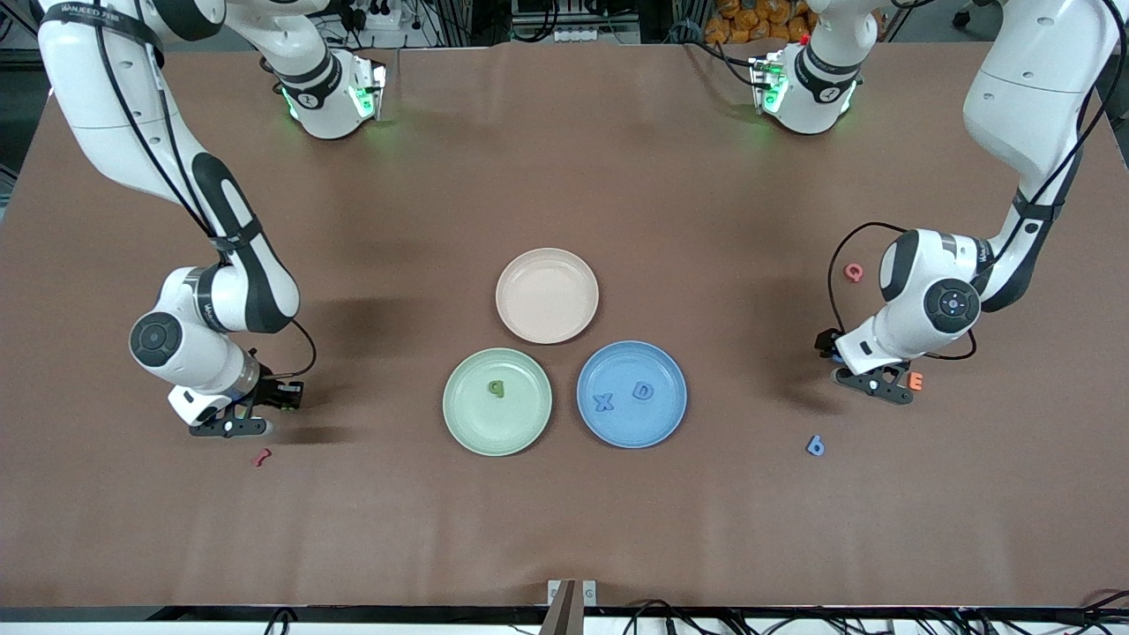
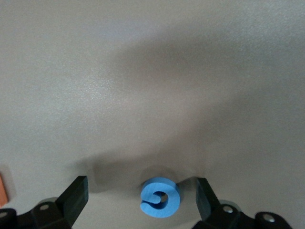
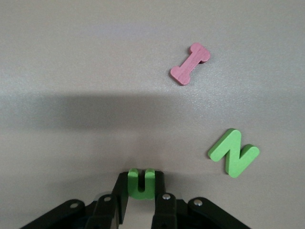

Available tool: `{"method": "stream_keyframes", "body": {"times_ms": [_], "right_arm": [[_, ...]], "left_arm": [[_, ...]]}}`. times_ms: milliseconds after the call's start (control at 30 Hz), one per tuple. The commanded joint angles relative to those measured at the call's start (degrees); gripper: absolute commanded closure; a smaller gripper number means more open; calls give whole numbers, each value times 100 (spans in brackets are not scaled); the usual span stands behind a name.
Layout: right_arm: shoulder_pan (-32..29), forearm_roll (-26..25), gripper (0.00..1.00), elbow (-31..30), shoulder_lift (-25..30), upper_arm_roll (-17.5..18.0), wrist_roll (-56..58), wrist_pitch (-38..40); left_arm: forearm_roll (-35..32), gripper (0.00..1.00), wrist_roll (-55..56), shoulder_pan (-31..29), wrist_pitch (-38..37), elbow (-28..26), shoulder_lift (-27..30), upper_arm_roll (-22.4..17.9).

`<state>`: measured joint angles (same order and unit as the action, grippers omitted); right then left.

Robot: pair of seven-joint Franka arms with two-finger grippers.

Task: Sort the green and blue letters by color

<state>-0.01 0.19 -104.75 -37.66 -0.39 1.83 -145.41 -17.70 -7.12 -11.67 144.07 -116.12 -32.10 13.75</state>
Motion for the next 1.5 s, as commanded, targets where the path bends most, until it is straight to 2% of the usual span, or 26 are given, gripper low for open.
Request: {"method": "stream_keyframes", "body": {"times_ms": [0, 200, 233, 300, 333, 400, 467, 600, 833, 967, 1033, 1233, 1467], "right_arm": [[44, 51, 100, 59, -39, 30, 45, 13], [123, 60, 100, 156, -13, 30, -7, 109], [132, 60, 100, 174, -4, 39, -16, 127], [141, 60, 100, 209, -4, 100, -68, 180], [141, 60, 100, 218, 5, 126, -104, 206], [132, 60, 100, 270, 5, 188, -191, 250], [150, 60, 100, 332, 5, 206, -262, 320], [229, 60, 100, 472, 5, 249, -499, 513], [361, 60, 100, 903, -4, 557, -1359, 1006], [624, 60, 100, 1140, -22, 566, -1852, 1208], [756, 60, 100, 1289, -30, 566, -2054, 1366], [1239, 60, 100, 1624, -57, 557, -2801, 1674], [1521, 60, 100, 1773, -57, 566, -3215, 1779]], "left_arm": [[-129, 0, -18, -64, -28, -131, 142, 58], [-120, 0, 17, -55, -28, -139, 142, 58], [-120, 6, 35, -55, -28, -139, 142, 67], [-85, 33, 96, -55, -37, -139, 151, 67], [-59, 38, 201, -55, -37, -139, 151, 67], [-6, 60, 577, -55, -142, -148, 169, 75], [3, 100, 886, -29, -352, -122, 186, 102], [3, 100, 905, -20, -441, -69, 186, 120], [3, 100, 914, -11, -441, -52, 186, 120], [56, 100, 984, -11, -459, 71, 186, 163], [187, 100, 1001, -2, -651, 246, 195, 251], [723, 100, 1194, 287, -1653, 1248, 2, 304], [996, 100, 2406, 876, -1716, 1785, -226, 295]]}}
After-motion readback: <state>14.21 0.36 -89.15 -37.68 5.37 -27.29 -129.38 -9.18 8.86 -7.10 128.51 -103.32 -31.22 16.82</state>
